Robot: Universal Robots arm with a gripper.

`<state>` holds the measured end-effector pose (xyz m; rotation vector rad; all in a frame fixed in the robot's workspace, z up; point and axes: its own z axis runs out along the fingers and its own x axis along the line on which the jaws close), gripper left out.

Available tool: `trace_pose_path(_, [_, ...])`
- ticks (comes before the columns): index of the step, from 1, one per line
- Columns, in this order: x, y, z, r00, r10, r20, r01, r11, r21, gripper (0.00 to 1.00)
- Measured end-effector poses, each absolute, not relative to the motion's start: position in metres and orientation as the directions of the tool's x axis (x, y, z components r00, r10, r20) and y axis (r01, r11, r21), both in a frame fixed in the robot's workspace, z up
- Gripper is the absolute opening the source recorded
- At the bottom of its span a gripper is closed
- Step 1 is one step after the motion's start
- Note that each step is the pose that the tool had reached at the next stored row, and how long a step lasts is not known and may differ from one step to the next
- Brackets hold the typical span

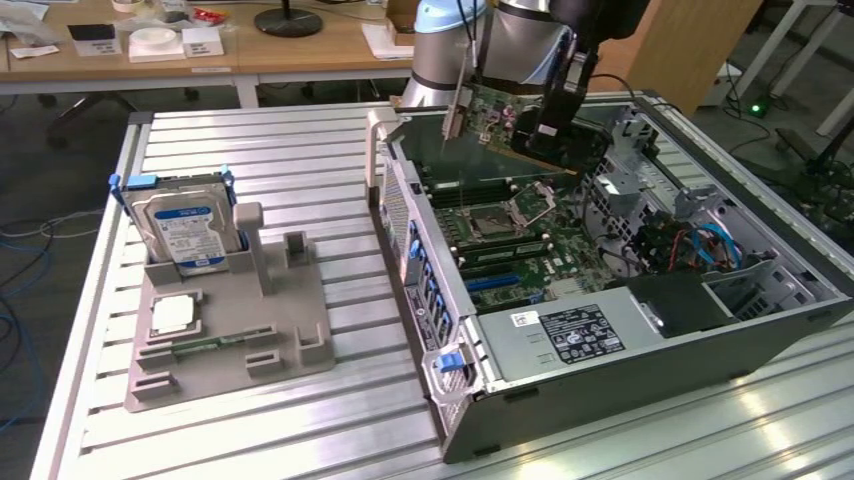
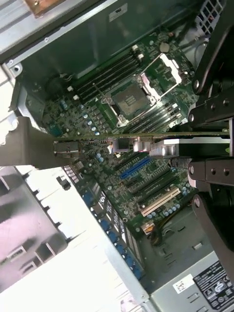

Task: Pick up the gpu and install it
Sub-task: 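Insert the gpu into the slot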

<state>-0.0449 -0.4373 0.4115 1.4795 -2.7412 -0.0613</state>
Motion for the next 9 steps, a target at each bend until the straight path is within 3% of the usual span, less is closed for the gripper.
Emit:
trace_pose_path(5, [-0.0448,-0.4373,0.4108,-0.482,-0.876,0.002,-0.876,0.481,0.042,0.28])
trace_pose_path(9, [-0.0448,-0.4372,0.4104,-0.449,-0.893,-0.020,-0.894,0.449,0.000,0.28])
